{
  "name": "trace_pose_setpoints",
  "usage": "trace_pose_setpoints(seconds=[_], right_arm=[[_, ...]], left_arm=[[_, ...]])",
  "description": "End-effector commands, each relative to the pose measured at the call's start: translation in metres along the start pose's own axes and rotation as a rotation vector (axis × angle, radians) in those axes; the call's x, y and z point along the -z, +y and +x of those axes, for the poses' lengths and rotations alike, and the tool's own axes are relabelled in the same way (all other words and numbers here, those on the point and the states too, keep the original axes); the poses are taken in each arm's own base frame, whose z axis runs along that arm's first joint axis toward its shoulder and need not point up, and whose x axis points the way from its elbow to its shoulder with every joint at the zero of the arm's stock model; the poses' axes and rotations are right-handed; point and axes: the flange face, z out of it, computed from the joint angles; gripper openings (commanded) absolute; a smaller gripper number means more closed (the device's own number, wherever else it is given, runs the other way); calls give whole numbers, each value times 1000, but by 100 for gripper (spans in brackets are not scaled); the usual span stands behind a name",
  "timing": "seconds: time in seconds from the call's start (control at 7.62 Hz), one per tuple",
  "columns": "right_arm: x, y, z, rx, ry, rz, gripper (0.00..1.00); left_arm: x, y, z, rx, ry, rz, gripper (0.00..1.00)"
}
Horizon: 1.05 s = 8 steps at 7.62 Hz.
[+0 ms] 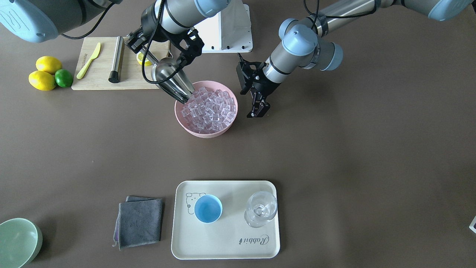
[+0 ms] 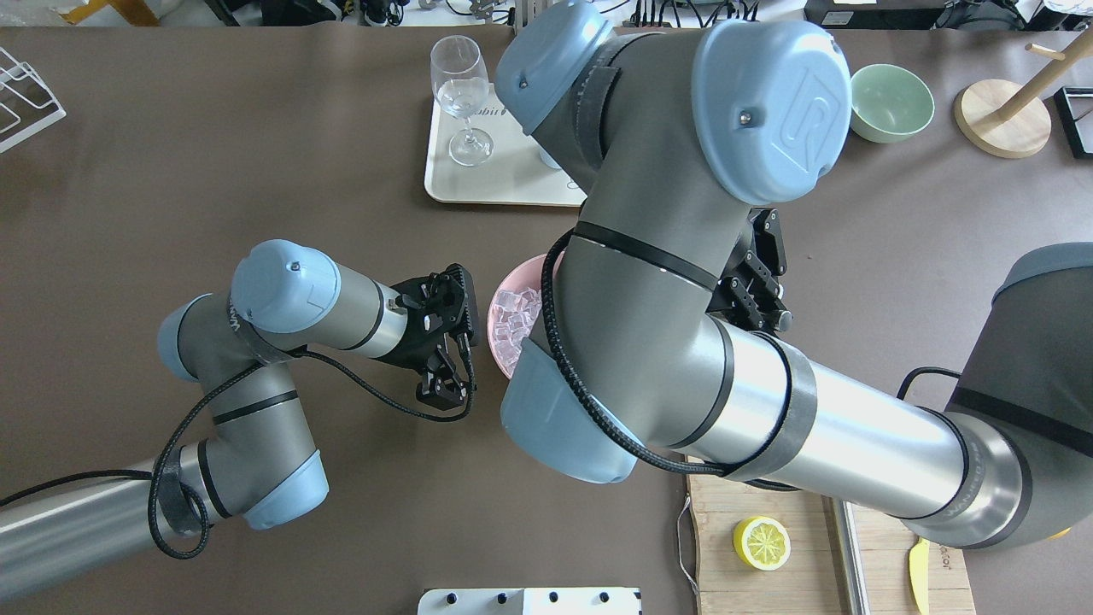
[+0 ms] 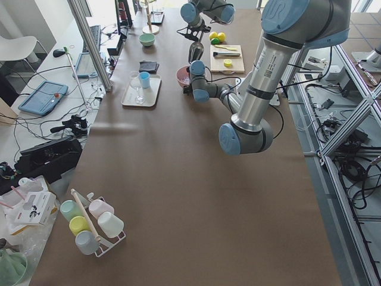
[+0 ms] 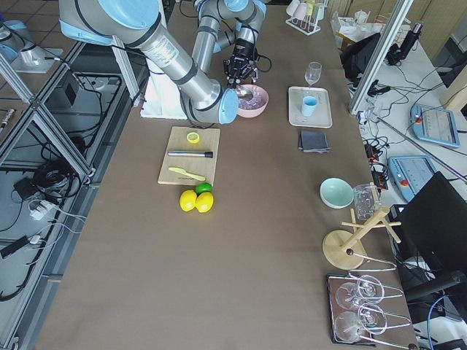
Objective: Put ice in cup with scoop
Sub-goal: 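Swing the scoop over the pink bowl with the right gripper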
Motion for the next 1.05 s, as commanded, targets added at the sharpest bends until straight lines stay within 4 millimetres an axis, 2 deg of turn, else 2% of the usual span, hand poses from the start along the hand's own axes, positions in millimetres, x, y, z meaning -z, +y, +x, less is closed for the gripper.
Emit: trace_pose_setpoints(seconds=[0.0,0.26,0.92], right_arm=[[12,-30,4,29,22,-109,0],[24,-39,3,28,23,-124,0],[6,-64,-12,67,84,-202,0]], left_arm=[[-1,-1,1,-1,1,0,99],[-1,0,1,0,1,-1,99],[-7,-11,11,18,-43,13,99]])
